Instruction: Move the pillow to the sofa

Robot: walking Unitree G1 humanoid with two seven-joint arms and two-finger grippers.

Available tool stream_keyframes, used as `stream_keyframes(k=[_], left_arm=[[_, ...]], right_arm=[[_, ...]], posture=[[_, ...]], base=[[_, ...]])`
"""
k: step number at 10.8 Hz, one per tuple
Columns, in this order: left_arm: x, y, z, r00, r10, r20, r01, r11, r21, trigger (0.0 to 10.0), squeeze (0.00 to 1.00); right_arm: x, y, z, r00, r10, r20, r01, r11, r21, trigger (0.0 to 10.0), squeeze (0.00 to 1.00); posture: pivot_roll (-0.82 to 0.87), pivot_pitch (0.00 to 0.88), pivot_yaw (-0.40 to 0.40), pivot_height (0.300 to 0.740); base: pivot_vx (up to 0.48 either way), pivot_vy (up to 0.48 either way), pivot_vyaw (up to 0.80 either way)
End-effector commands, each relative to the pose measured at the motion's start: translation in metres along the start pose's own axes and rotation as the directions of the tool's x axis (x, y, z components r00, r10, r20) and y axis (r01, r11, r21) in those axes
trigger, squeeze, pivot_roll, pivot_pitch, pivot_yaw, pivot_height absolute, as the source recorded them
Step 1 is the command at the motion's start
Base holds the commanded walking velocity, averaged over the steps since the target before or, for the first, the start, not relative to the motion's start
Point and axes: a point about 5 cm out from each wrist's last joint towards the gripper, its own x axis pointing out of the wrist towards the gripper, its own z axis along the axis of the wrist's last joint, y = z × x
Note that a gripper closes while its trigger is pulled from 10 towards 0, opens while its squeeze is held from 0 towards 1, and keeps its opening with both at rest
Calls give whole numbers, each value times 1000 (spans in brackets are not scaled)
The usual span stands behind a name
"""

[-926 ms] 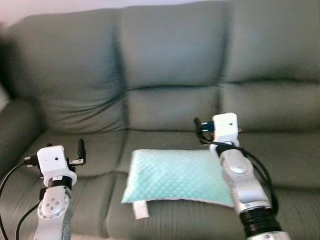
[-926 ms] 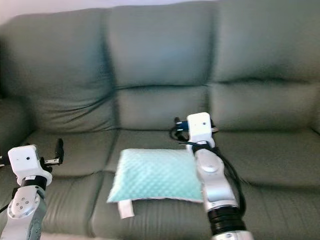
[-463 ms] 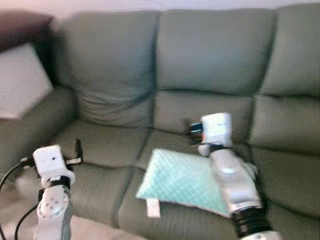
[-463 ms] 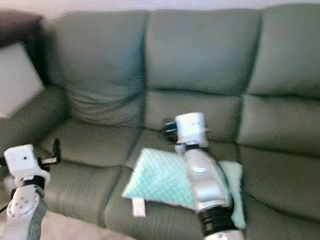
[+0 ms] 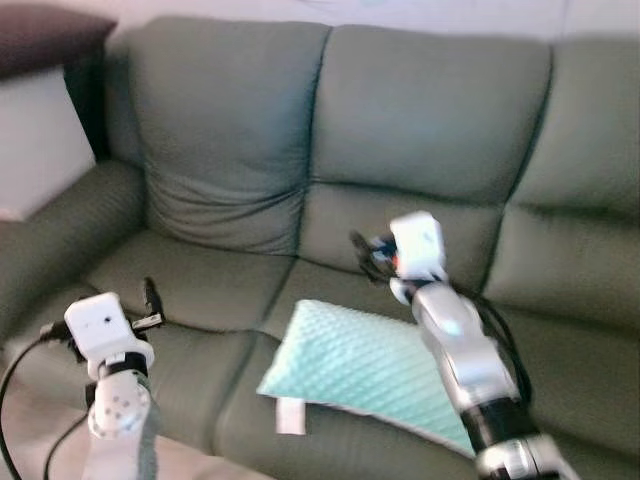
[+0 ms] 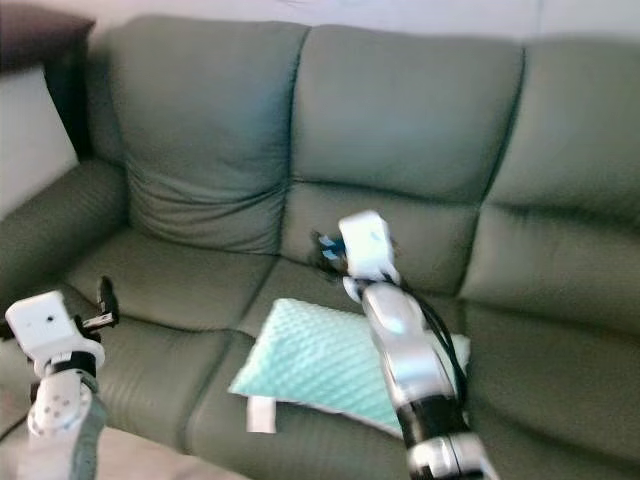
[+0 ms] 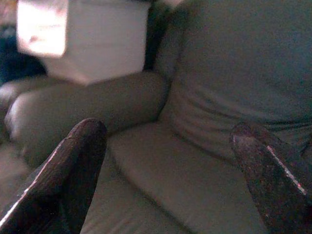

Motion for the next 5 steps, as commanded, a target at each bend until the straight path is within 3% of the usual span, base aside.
stream_keyframes(k=[1, 3, 5], left_arm=[[-1, 6, 1, 999, 35, 9, -35, 999, 19, 10000, 0], [3, 8, 8, 998, 33, 51, -35, 999, 39, 10000, 0], [14, 15, 18, 996, 21, 89, -29, 995, 92, 10000, 0]], right_arm=[[4, 1, 2, 1000, 27, -10, -27, 1000, -14, 10000, 0], [14, 6, 5, 998, 66, -22, -67, 997, -44, 10000, 0], [18, 16, 2, 998, 64, -22, -65, 998, -12, 10000, 0]], posture=[[-149, 0, -93, 740], [-106, 0, -135, 740], [-86, 0, -92, 740]], base=[[0, 0, 0], [0, 0, 0], [0, 0, 0]])
